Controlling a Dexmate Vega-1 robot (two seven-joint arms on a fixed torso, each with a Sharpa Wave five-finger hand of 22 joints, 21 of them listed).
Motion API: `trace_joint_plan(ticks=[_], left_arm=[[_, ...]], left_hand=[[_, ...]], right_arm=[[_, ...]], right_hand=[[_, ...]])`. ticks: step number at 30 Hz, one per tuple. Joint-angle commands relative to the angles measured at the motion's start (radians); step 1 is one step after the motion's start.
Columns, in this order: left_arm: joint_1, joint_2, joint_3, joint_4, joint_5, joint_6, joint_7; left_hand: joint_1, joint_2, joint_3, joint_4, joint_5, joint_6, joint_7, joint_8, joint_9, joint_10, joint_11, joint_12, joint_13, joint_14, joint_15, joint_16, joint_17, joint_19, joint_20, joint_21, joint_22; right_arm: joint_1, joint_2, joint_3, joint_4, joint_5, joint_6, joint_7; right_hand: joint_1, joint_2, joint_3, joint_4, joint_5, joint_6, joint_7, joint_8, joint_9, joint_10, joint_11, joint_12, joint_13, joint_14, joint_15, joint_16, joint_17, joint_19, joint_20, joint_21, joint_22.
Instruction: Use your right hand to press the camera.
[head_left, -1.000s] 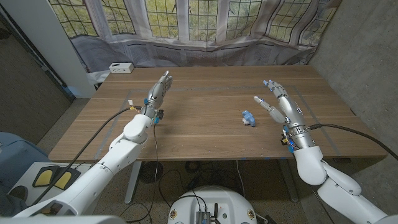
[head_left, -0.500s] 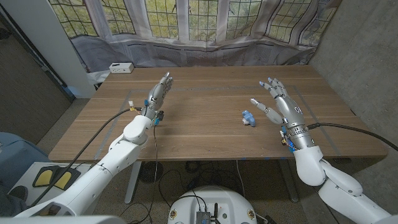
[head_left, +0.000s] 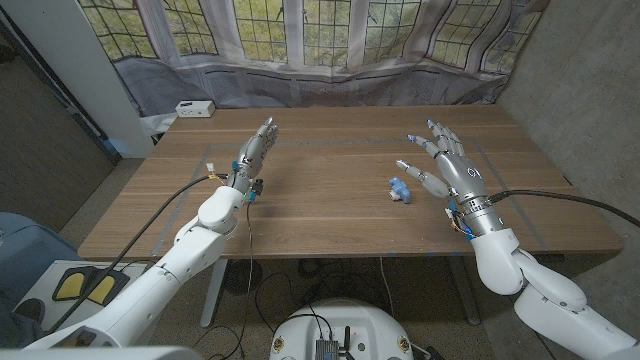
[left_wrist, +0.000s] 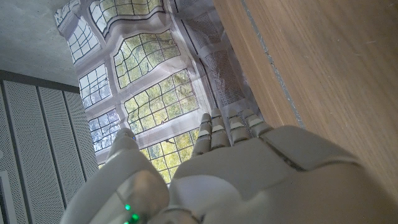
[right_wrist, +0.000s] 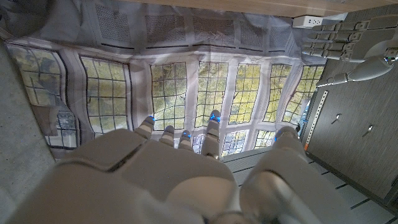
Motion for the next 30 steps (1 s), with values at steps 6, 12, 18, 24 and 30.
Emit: trace_joint_plan(ticks=[6,12,18,24,30], left_arm=[[-0.008,-0.005,0.01,0.002,0.007,0.01,0.001],[-0.004,-0.004,0.01,-0.005,0.009,0.016,0.008],[0.002,0.005,0.009,-0.019,0.009,0.034,0.013],[0.003,0.006,0.006,-0.023,0.01,0.027,0.013],[0.005,0.011,0.002,-0.029,0.011,0.027,0.015]], left_hand=[[0.01,0.003,0.009,0.0,-0.002,0.013,0.001,-0.001,0.002,0.006,0.003,0.0,0.004,0.004,0.001,-0.003,0.002,0.001,0.009,-0.002,0.006],[0.011,0.003,0.01,0.0,-0.002,0.013,0.001,-0.003,0.002,0.008,0.002,-0.001,0.004,0.003,0.001,-0.004,0.002,0.0,0.008,-0.003,0.006],[0.012,0.004,0.011,0.0,-0.002,0.014,0.0,-0.003,0.002,0.007,0.003,-0.003,0.005,0.005,0.001,-0.003,0.002,0.0,0.007,-0.003,0.006],[0.013,0.004,0.012,-0.001,-0.003,0.016,0.001,-0.003,0.002,0.007,0.002,-0.004,0.005,0.004,0.0,-0.004,0.002,0.0,0.007,-0.003,0.006],[0.013,0.004,0.012,-0.001,-0.003,0.016,0.002,-0.004,0.002,0.006,-0.002,-0.005,0.005,0.001,0.001,-0.005,0.002,-0.003,0.007,-0.004,0.006]], right_arm=[[0.013,-0.091,-0.022,-0.081,-0.047,-0.121,0.073],[0.03,-0.112,-0.036,-0.093,-0.062,-0.156,0.105],[0.053,-0.131,-0.061,-0.101,-0.088,-0.191,0.135],[0.08,-0.143,-0.093,-0.11,-0.119,-0.24,0.171],[0.106,-0.154,-0.12,-0.122,-0.125,-0.276,0.214]], right_hand=[[-0.015,0.015,0.0,0.013,-0.001,0.035,-0.013,0.003,0.003,-0.103,-0.008,-0.003,0.005,-0.233,-0.01,-0.001,0.007,-0.126,-0.017,0.008,0.005],[-0.028,0.016,-0.003,0.019,-0.001,0.05,-0.011,0.004,0.003,-0.127,-0.005,0.003,0.005,-0.258,-0.01,0.003,0.009,-0.188,-0.032,0.004,0.006],[-0.036,0.016,-0.006,0.023,-0.001,0.031,-0.016,-0.005,0.004,-0.141,-0.003,0.005,0.006,-0.267,-0.011,0.006,0.011,-0.203,-0.05,0.009,0.006],[-0.041,0.016,-0.007,0.026,-0.001,0.026,-0.017,-0.007,0.004,-0.146,-0.002,0.006,0.006,-0.27,-0.011,0.008,0.012,-0.214,-0.054,0.009,0.006],[-0.045,0.016,-0.008,0.027,-0.001,0.03,-0.018,-0.006,0.004,-0.146,-0.002,0.009,0.005,-0.27,-0.008,0.011,0.013,-0.219,-0.053,0.012,0.006]])
